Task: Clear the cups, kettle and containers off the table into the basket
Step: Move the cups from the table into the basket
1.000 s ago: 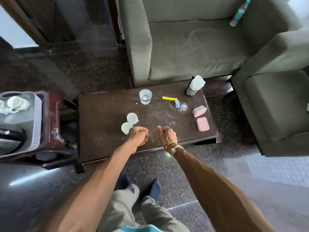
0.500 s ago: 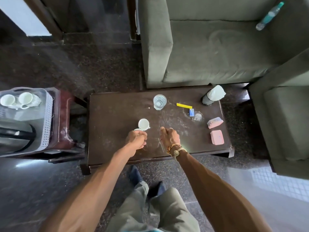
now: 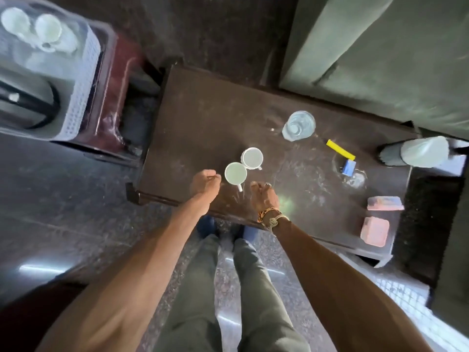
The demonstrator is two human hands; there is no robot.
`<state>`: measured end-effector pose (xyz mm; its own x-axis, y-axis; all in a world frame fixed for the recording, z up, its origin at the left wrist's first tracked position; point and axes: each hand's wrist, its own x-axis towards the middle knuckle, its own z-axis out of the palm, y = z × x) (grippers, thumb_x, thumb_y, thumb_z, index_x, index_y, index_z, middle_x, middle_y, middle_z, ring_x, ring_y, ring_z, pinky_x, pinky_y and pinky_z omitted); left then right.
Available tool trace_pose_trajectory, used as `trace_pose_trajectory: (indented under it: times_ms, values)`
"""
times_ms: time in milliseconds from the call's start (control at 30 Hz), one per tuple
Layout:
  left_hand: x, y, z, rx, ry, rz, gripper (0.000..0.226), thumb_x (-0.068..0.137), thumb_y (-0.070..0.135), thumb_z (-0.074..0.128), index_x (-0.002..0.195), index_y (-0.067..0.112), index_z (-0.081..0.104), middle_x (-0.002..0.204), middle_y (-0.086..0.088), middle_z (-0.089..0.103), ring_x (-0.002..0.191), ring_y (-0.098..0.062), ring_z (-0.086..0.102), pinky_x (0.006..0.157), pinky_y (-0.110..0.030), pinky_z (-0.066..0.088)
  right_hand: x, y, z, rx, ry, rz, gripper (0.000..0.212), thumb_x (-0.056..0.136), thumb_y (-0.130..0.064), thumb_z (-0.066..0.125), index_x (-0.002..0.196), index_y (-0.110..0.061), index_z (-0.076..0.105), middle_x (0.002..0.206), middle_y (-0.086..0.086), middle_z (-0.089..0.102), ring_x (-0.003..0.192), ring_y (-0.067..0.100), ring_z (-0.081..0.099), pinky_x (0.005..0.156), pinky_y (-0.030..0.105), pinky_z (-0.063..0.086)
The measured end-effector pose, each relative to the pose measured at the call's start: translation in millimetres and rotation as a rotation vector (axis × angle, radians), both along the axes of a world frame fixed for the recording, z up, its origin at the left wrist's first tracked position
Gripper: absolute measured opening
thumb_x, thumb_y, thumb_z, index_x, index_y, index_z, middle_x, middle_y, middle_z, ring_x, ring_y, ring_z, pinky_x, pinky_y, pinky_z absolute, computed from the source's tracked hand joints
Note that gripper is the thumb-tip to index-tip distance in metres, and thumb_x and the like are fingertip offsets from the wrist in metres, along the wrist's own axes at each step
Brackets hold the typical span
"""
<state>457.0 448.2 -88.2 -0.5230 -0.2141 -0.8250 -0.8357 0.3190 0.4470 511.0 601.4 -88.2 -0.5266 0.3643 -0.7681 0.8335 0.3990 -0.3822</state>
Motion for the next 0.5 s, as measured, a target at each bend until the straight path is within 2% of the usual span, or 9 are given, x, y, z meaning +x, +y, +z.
trace_pose_trajectory:
  times_ms: [100, 167, 267, 300, 333, 400, 433, 500]
  values:
    - [0, 4, -12, 0.027, -0.012, 0.024, 0.038, 0.087, 0.027, 0.065, 0.124, 0.018, 0.063, 0.121, -0.004, 0.067, 0.104, -0.021, 0.066, 0.097, -0.041, 0.053, -6, -2, -21, 0.004, 0.002, 0.026, 0.032, 0.100, -0.028, 0.038, 0.072, -0.017, 0.049, 0.079, 0.008, 0.050, 0.083, 0.024, 0.046, 0.075, 0.030, 0.033]
    - [-3, 10, -17, 0.057, -0.011, 0.045, 0.040, 0.091, 0.024, 0.062, 0.130, 0.018, 0.059, 0.127, -0.005, 0.064, 0.103, -0.019, 0.065, 0.099, -0.041, 0.052, -13, -3, -34, 0.006, 0.010, 0.067, 0.025, 0.097, -0.031, 0.033, 0.076, -0.021, 0.042, 0.085, 0.004, 0.044, 0.084, 0.020, 0.040, 0.074, 0.030, 0.030]
    - [-9, 18, -33, 0.071, -0.011, 0.015, 0.047, 0.090, 0.028, 0.060, 0.136, 0.022, 0.055, 0.135, -0.005, 0.059, 0.114, -0.022, 0.062, 0.101, -0.044, 0.051, -22, -3, -46, 0.027, 0.023, 0.065, 0.025, 0.095, -0.021, 0.040, 0.071, -0.019, 0.043, 0.089, 0.009, 0.053, 0.082, 0.023, 0.046, 0.070, 0.032, 0.033]
    - [-10, 21, -39, 0.075, -0.013, -0.003, 0.049, 0.089, 0.030, 0.059, 0.138, 0.023, 0.054, 0.137, -0.005, 0.058, 0.116, -0.023, 0.061, 0.101, -0.044, 0.051, -25, -2, -50, 0.015, 0.014, 0.106, 0.019, 0.094, -0.023, 0.042, 0.078, -0.016, 0.051, 0.096, 0.014, 0.057, 0.086, 0.026, 0.050, 0.072, 0.034, 0.037]
    - [-12, 23, -46, 0.078, -0.009, -0.021, 0.051, 0.088, 0.032, 0.057, 0.138, 0.023, 0.053, 0.137, -0.004, 0.058, 0.117, -0.023, 0.061, 0.101, -0.045, 0.051, -27, -2, -55, 0.002, 0.003, 0.169, 0.021, 0.094, -0.024, 0.043, 0.094, -0.010, 0.058, 0.111, 0.019, 0.059, 0.094, 0.029, 0.053, 0.079, 0.036, 0.040]
    - [-12, 28, -55, 0.091, -0.007, -0.033, 0.055, 0.085, 0.035, 0.056, 0.139, 0.022, 0.053, 0.137, -0.003, 0.059, 0.120, -0.023, 0.059, 0.102, -0.045, 0.050, -30, -3, -64, -0.002, -0.038, 0.317, 0.035, 0.101, -0.018, 0.040, 0.132, -0.003, 0.051, 0.140, 0.018, 0.048, 0.123, 0.033, 0.048, 0.096, 0.031, 0.035]
    - [-11, 29, -61, 0.097, -0.008, -0.032, 0.057, 0.083, 0.037, 0.055, 0.138, 0.022, 0.053, 0.137, -0.003, 0.059, 0.121, -0.023, 0.058, 0.102, -0.046, 0.050, -30, -5, -66, -0.012, -0.052, 0.346, 0.039, 0.103, -0.016, 0.038, 0.140, -0.003, 0.044, 0.147, 0.016, 0.043, 0.132, 0.032, 0.042, 0.100, 0.029, 0.029]
    - [-7, 30, -69, 0.101, -0.004, -0.024, 0.061, 0.079, 0.041, 0.053, 0.137, 0.023, 0.055, 0.136, -0.002, 0.060, 0.121, -0.023, 0.058, 0.101, -0.046, 0.050, -27, -9, -73, 0.010, -0.024, 0.417, 0.041, 0.103, -0.012, 0.040, 0.144, -0.004, 0.041, 0.150, 0.016, 0.038, 0.135, 0.032, 0.039, 0.102, 0.029, 0.030]
